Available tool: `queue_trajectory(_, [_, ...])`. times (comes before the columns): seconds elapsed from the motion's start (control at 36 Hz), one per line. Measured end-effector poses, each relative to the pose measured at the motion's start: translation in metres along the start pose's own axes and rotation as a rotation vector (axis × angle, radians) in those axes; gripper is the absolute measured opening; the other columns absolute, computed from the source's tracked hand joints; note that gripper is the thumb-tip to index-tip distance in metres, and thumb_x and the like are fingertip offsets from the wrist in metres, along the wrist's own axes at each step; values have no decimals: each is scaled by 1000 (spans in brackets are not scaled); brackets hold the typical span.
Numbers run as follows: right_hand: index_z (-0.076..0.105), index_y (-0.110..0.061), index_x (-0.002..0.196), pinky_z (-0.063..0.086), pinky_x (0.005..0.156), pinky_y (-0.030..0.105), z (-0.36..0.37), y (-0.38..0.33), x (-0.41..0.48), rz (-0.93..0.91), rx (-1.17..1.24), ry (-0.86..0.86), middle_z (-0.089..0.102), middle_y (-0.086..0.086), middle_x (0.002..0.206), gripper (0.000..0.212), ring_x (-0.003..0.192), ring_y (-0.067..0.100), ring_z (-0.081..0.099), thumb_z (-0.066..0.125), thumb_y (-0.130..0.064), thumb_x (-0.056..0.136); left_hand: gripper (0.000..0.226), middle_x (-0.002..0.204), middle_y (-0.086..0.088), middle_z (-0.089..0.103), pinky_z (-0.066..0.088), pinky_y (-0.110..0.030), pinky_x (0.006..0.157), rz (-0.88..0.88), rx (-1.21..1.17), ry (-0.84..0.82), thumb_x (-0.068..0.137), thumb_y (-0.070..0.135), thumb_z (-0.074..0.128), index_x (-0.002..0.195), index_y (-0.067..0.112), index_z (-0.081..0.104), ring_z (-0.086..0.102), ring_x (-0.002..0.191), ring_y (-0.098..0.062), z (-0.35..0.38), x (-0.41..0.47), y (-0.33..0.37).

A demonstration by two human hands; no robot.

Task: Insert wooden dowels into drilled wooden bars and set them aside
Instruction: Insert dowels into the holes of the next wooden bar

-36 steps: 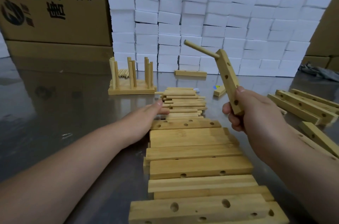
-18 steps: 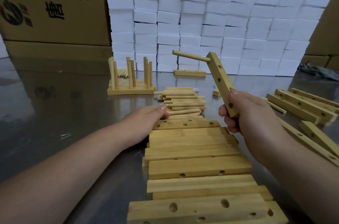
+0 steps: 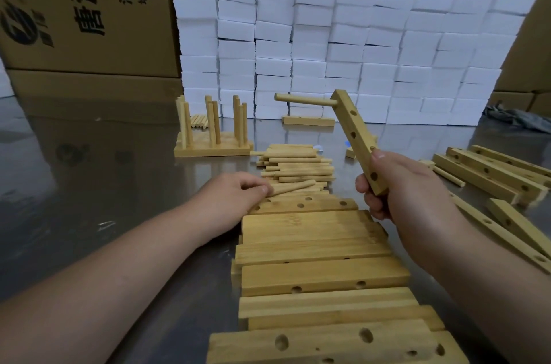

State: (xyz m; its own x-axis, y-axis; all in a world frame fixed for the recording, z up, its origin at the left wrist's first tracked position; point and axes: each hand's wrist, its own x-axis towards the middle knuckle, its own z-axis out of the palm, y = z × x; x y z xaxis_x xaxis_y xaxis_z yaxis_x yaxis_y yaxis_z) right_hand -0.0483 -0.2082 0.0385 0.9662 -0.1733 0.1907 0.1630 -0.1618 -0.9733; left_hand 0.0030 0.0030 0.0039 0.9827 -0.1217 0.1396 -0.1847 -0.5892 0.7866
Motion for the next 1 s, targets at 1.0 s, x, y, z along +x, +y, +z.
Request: queue_trajectory(1.0, [60, -15, 87, 34, 53, 27, 0, -1, -1, 4, 7, -27, 54, -7, 57, 29, 50, 9, 40, 39, -29, 99, 15, 67, 10, 62, 41, -4, 51, 222, -267, 375, 79, 16, 69, 76, 30, 65, 56, 60, 6, -2, -22, 30])
